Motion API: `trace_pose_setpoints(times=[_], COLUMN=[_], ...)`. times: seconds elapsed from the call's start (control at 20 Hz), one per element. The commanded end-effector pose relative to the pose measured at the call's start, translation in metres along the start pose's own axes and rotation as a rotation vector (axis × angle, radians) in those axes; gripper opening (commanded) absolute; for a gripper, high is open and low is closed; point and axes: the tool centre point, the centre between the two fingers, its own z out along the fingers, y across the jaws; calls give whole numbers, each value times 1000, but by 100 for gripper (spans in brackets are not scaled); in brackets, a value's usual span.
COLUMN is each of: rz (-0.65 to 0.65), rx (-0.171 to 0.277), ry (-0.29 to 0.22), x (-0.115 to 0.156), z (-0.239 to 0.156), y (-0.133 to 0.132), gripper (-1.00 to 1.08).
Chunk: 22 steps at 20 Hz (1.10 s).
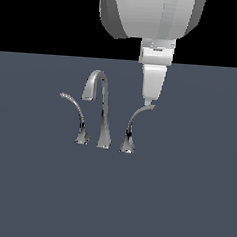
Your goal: Turn on the faucet by rotating a designated handle.
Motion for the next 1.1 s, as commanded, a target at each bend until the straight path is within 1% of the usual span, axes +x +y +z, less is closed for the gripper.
trace_pose_setpoints(times=[0.0, 0.05, 0.75, 0.8, 0.85, 1.05], rz=[2, 1, 2, 2, -9, -6], rx=[0, 0, 1, 1, 11, 8], ry=[0, 0, -1, -1, -4, -3], x=[0, 0, 18, 18, 10, 8], z=[0, 0, 0, 0, 0, 0], y=[0, 0, 43, 43, 35, 50], gripper=[-100, -100, -100, -100, -100, -100])
